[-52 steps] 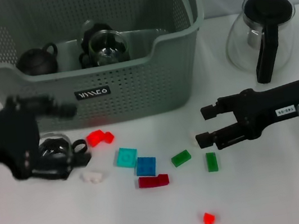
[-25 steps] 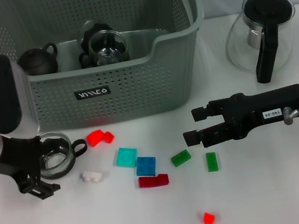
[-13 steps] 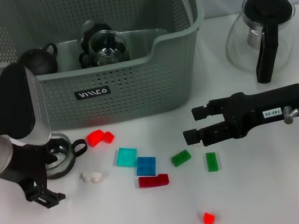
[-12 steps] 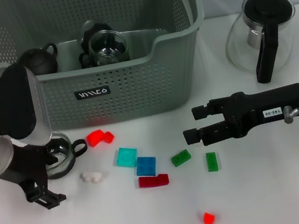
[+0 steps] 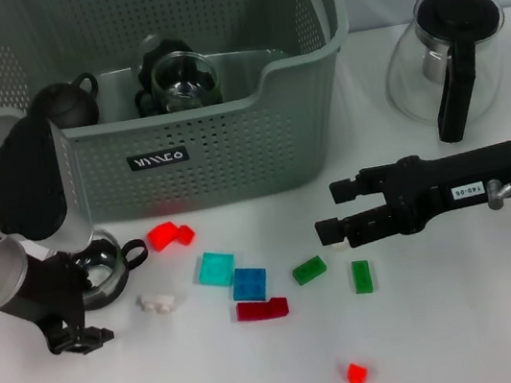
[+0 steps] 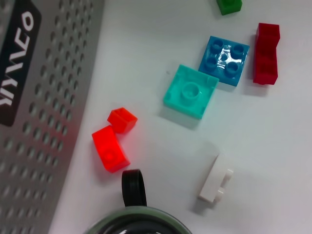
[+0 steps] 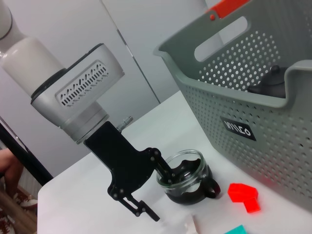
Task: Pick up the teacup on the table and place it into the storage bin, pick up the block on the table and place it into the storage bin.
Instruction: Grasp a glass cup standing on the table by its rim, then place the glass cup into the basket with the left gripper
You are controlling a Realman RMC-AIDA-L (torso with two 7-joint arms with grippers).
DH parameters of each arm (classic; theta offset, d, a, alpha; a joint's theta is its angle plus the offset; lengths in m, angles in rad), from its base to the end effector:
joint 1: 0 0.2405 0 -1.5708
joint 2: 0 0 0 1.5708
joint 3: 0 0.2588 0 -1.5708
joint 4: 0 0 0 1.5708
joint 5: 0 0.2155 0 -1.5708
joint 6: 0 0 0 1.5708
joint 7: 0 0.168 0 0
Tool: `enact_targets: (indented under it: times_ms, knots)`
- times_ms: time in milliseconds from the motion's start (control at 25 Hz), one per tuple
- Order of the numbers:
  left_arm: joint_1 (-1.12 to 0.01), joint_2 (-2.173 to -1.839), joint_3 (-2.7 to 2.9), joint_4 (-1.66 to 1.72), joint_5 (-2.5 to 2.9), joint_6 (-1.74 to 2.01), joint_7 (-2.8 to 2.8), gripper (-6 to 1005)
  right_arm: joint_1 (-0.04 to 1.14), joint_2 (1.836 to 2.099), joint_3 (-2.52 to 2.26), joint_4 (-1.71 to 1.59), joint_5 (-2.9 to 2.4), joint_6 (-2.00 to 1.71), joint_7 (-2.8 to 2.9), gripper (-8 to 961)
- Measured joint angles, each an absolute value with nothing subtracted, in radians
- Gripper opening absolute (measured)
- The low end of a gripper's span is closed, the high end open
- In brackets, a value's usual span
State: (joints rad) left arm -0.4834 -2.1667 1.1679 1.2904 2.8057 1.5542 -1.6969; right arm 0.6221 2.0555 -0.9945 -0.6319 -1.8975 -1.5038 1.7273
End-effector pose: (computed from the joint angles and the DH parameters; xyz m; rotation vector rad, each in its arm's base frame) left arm -0.2716 0.3394 -0.0125 -2.8247 -0.2042 0.7710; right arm 0.2141 0.3534 -0.0543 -2.9046 0.9256 0.6209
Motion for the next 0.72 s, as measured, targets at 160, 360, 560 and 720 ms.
enact_targets:
  times_ms: [160,360,560,720]
  knots:
    - [-0.487,-2.167,1.172,1.284,2.809,1.550,-1.710,488,0.621,2.055,-0.994,-0.632,-1.898,-1.507,1.727,928]
    - [-0.496,-2.169,1.176,1.268,2.833,1.538,-1.749,279,0.620,2.055,-0.991,-0.632,-1.898,-1.509,1.727,927]
    - [-0.495,-2.171,1.178,1.283,2.833,1.551,-1.751,184,0.620,2.055,-0.985,-0.633,-1.898,-1.511,1.727,927]
    - [-0.495,-2.170,1.177,1.285,2.833,1.561,-1.751,114,0.620,2.054,-0.985,-0.634,-1.898,-1.511,1.727,927]
